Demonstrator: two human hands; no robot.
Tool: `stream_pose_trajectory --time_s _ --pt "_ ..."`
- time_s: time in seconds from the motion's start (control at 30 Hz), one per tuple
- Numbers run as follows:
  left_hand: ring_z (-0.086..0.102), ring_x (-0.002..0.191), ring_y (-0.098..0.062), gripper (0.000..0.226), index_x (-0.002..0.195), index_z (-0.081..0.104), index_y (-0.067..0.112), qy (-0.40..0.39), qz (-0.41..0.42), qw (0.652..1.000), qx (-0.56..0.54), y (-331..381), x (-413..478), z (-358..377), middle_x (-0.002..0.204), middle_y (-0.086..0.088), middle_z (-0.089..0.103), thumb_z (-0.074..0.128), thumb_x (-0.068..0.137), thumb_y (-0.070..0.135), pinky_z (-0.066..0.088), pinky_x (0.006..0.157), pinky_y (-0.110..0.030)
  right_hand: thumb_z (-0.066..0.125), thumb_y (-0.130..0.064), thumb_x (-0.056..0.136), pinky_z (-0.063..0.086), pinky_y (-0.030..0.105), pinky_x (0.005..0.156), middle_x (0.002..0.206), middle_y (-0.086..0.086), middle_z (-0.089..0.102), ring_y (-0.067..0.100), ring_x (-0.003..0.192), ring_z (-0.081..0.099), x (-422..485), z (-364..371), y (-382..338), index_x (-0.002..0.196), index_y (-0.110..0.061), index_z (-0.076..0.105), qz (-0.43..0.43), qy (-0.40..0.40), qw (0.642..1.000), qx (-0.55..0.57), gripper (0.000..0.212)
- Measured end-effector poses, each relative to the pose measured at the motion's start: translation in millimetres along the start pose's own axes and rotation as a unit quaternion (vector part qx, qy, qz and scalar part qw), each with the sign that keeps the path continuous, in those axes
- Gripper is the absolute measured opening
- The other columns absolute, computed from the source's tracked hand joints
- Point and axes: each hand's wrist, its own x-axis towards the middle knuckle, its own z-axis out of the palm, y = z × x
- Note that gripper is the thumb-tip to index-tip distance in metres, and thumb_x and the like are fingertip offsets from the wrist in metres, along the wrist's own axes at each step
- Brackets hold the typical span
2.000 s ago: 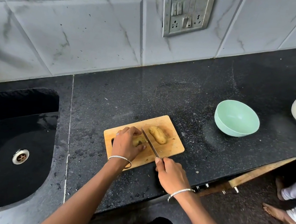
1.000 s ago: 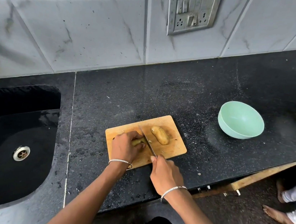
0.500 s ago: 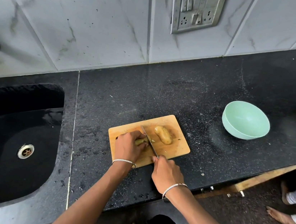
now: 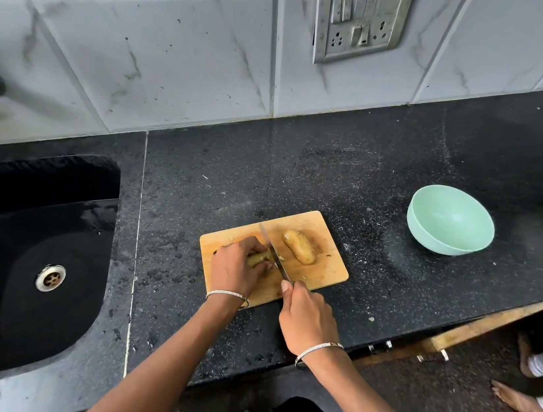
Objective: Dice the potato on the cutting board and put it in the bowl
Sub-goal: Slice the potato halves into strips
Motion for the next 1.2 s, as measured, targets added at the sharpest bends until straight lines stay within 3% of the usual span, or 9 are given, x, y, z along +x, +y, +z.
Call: stream_pose_trajectory --time_s 0.17,0.3,0.37,0.47,0.73,1.0,1.2 --pt "0.068 0.089 -0.016 0.027 0.097 0.064 0.027 -0.004 0.010 1.000 0.027 3.0 -2.3 -1.8 0.097 0.012 0.072 0.079 0.075 0.026 0.051 0.075 -0.031 0.027 -0.042 0.104 0.036 0.036 0.064 0.098 0.013 0.066 0.039 0.092 0.062 4.1 2.9 4.1 0.097 -0.014 0.054 0.008 -0.029 1.000 -0.007 0.039" --pt "0.063 0.094 -0.021 0.041 0.109 0.055 0.032 -0.015 0.087 0.994 0.070 3.6 -1.3 -0.8 0.114 0.007 0.061 0.075 0.077 0.018 0.048 0.075 -0.033 0.026 -0.043 0.104 0.037 0.037 0.067 0.102 0.014 0.063 0.039 0.096 0.060 6.3 0.9 2.2 0.100 -0.014 0.055 0.017 -0.046 0.999 -0.010 0.041" --pt "0.059 0.093 -0.023 0.043 0.110 0.057 0.037 -0.041 0.128 0.985 0.107 3.8 3.3 -1.0 0.123 0.004 0.047 0.073 0.077 0.013 0.050 0.078 -0.037 0.026 -0.043 0.104 0.038 0.036 0.068 0.104 0.014 0.063 0.039 0.098 0.060 6.4 -0.7 1.3 0.101 -0.014 0.055 0.022 -0.052 0.998 -0.009 0.041" --pt "0.055 0.103 -0.022 0.032 0.104 0.062 0.040 -0.104 0.160 0.969 0.154 3.5 13.2 -6.7 0.130 0.006 0.043 0.069 0.082 0.018 0.049 0.085 -0.041 0.027 -0.042 0.104 0.038 0.036 0.068 0.105 0.014 0.063 0.039 0.099 0.060 5.6 -1.8 0.6 0.103 -0.014 0.056 0.022 -0.053 0.998 -0.005 0.041" --pt "0.058 0.097 -0.021 0.023 0.098 0.066 0.034 -0.158 0.207 0.949 0.180 8.6 27.2 -10.9 0.108 0.009 0.062 0.067 0.080 0.019 0.049 0.085 -0.035 0.026 -0.044 0.104 0.041 0.038 0.069 0.105 0.014 0.064 0.039 0.098 0.061 2.9 -2.1 2.8 0.105 -0.014 0.056 0.021 -0.053 0.998 -0.012 0.042" --pt "0.059 0.097 -0.017 0.022 0.097 0.069 0.029 -0.144 0.227 0.948 0.167 6.0 26.8 -10.4 0.105 0.010 0.067 0.071 0.079 0.017 0.044 0.086 -0.028 0.026 -0.044 0.104 0.040 0.038 0.066 0.098 0.013 0.064 0.038 0.092 0.062 -9.7 -10.2 12.3 0.098 -0.015 0.051 0.005 -0.050 0.999 -0.019 0.039" --pt "0.059 0.097 -0.017 0.025 0.095 0.067 0.035 -0.147 0.213 0.952 0.162 3.5 25.8 -8.9 0.104 0.013 0.066 0.071 0.077 0.019 0.048 0.085 -0.033 0.028 -0.045 0.103 0.042 0.039 0.068 0.094 0.012 0.063 0.037 0.091 0.062 -17.1 -22.8 22.9 0.090 -0.017 0.050 0.013 -0.072 0.997 -0.020 0.038"
